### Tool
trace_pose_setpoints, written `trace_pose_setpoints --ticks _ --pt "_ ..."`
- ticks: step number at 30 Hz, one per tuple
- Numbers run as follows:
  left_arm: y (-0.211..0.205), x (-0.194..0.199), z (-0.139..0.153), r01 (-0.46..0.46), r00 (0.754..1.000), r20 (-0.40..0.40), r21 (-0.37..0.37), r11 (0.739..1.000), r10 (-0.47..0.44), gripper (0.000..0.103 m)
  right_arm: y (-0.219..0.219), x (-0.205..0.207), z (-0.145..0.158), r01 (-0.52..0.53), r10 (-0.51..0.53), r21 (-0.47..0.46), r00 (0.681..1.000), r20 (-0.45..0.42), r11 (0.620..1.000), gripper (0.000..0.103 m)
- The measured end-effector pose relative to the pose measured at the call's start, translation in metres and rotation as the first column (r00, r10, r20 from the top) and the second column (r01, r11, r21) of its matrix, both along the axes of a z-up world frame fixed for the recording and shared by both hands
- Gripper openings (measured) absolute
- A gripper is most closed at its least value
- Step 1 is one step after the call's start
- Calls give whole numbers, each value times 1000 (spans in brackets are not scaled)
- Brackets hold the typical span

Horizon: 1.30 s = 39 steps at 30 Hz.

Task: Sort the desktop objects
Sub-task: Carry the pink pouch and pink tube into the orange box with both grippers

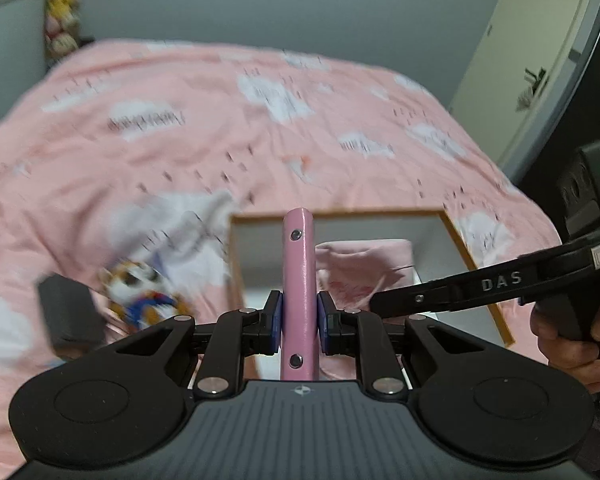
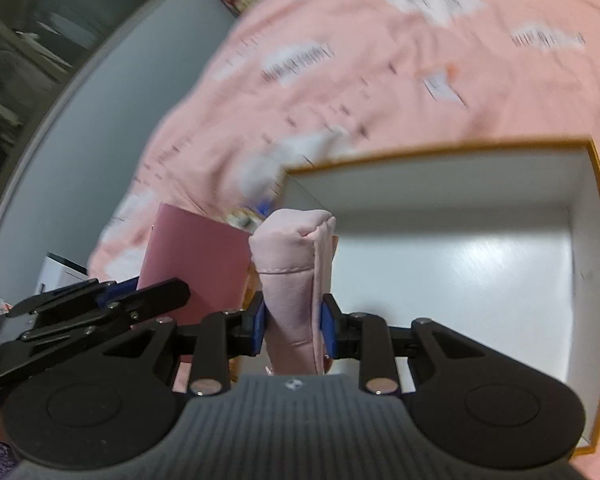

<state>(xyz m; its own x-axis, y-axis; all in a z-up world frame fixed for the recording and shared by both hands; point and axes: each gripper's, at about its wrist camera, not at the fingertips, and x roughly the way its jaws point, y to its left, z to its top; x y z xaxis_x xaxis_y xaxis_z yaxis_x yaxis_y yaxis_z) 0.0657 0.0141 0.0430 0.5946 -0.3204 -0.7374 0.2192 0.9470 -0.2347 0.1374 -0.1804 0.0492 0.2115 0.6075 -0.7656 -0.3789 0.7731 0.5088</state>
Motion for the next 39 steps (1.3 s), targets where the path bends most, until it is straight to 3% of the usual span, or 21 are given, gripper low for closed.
trace_pose_setpoints --ticks 3,4,13,19,25,28,30,33,39 --pt "-11 12 -25 4 999 -52 23 1000 -3 20 -6 11 -22 6 -8 -25 997 -75 1000 30" --pt "-15 15 -31 4 998 -67 35 999 -2 20 -6 14 -29 -86 82 -38 993 -86 996 30" --pt "-37 24 -73 27 985 -172 127 992 -4 20 -4 32 -81 -76 62 -59 973 -224 995 31" --pt "-50 26 -90 8 977 -208 231 973 42 20 -2 35 -94 -75 63 -42 969 -239 996 36" --pt "-62 29 -97 1 969 -238 279 960 68 20 3 29 -97 -90 82 -31 977 -199 995 52" --pt "-64 31 -102 4 963 -262 270 963 69 21 4 26 -104 -90 88 -4 977 -193 996 51" --pt "-61 31 -100 -11 962 -262 249 969 78 21 7 23 -108 -88 84 -20 982 -170 996 39" --pt "-53 30 -97 -25 958 -275 209 978 83 21 9 23 -111 -81 79 0 981 -176 997 34" --pt "-32 14 -73 -26 979 -198 144 989 55 25 19 24 -111 -104 99 -16 976 -195 994 34"
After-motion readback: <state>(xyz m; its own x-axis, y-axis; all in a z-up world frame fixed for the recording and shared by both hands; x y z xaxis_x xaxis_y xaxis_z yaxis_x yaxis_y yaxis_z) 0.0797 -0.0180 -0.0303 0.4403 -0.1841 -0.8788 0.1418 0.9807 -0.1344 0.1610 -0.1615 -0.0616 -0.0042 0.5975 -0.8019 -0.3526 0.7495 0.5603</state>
